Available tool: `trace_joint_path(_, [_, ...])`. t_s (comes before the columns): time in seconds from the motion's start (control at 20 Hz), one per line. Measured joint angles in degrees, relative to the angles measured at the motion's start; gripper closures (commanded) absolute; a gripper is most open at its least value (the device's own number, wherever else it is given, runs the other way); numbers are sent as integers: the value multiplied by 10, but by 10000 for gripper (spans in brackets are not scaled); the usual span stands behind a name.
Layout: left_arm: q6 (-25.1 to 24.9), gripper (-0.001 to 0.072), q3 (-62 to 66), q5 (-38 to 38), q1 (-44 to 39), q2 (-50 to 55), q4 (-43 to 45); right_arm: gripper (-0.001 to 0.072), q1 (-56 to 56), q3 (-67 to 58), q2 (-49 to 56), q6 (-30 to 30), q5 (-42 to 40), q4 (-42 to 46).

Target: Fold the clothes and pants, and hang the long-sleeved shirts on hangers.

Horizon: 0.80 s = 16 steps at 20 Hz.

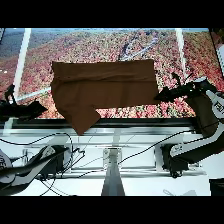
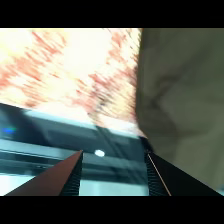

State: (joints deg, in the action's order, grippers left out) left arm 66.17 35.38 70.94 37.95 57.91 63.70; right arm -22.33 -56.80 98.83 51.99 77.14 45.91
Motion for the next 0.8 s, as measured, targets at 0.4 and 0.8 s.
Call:
trace_joint_path(0.4, [-31,295,-92,13,-32,-7,-55,701,2,9,-71,-45,-19,-30])
trace_joint_path(0.8, [-47,536,-136,-66,-199,16,-87,701,2,10,-90,-50,-31,-35])
